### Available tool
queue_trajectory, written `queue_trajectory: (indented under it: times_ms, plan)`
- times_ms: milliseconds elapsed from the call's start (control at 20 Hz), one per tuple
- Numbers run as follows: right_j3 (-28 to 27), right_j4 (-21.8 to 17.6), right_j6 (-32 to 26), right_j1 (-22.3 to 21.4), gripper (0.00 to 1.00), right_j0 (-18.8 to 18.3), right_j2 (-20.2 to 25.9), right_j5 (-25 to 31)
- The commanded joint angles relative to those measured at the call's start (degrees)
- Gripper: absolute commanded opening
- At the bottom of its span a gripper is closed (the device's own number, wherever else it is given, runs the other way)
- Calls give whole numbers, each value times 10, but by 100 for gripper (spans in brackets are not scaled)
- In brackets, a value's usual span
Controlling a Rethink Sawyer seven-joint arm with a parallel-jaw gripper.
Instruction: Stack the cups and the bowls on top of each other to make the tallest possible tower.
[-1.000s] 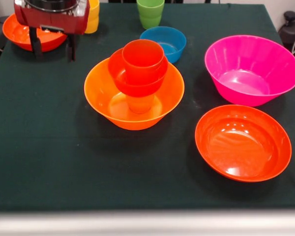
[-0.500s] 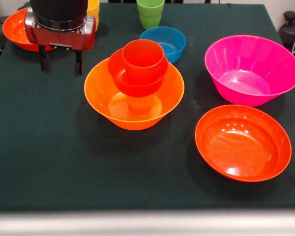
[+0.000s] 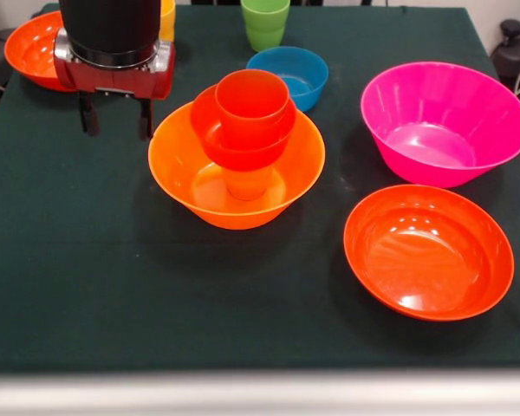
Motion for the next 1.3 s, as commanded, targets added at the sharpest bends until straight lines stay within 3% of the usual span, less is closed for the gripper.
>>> queue_trajectory:
  times_ms: [50,650,1300]
  plan:
    - [33,-68,-135,12,100,1,55,-2]
    - [23,-82,-123,9,100,2,60,20]
    - [139,-98,-113,-40,100,-36,51,-40]
